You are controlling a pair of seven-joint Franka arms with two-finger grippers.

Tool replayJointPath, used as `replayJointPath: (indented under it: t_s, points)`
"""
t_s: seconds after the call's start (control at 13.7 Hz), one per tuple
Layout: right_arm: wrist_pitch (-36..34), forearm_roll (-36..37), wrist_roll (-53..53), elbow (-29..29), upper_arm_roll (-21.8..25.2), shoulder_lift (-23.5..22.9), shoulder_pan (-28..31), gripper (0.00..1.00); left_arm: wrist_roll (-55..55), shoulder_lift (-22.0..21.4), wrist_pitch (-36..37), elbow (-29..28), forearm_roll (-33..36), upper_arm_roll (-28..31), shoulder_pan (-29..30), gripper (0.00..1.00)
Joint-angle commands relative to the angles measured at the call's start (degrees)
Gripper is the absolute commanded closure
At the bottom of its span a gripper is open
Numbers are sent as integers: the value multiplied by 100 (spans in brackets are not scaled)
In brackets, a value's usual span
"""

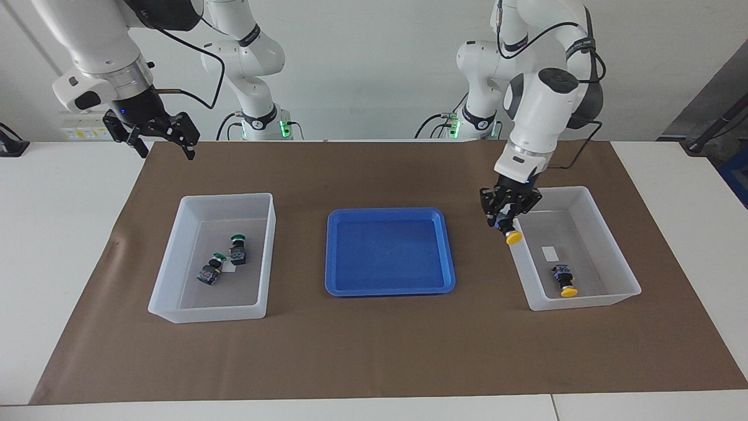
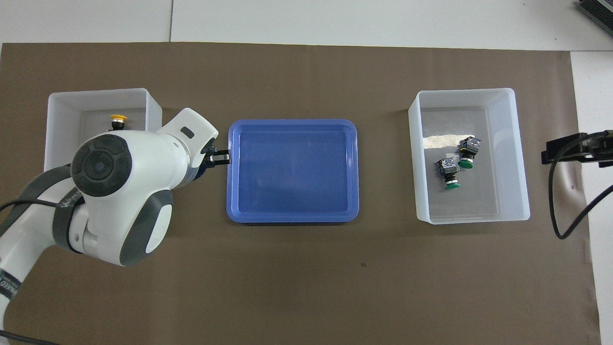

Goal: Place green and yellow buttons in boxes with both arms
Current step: 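Carry the yellow button into the left box and open the left gripper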

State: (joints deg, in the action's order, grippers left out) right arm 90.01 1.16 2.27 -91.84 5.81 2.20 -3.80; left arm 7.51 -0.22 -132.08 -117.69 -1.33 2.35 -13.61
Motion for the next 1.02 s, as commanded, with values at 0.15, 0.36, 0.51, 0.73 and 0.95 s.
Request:
replayJointPath:
  t_s: [0.15, 0.36, 0.51, 0.73, 0.95]
  points:
    - [61, -20, 54, -194, -80, 184, 55, 0, -1014, 83, -265, -359, 63, -68, 885, 100]
    - [61, -20, 54, -194, -81, 184, 55, 0, -1234, 179, -442, -475, 63, -68, 1150, 100]
    - [61, -20, 54, -194, -81, 175, 55, 0, -1304, 354, -468, -475, 63, -77, 1229, 100]
    - [61, -20, 54, -194, -81, 184, 55, 0, -1795, 750, -600, -457, 36, -86, 1378, 100]
    - [61, -20, 54, -194, -81, 184, 55, 0, -2105, 987, -609, -483, 19, -77, 1423, 100]
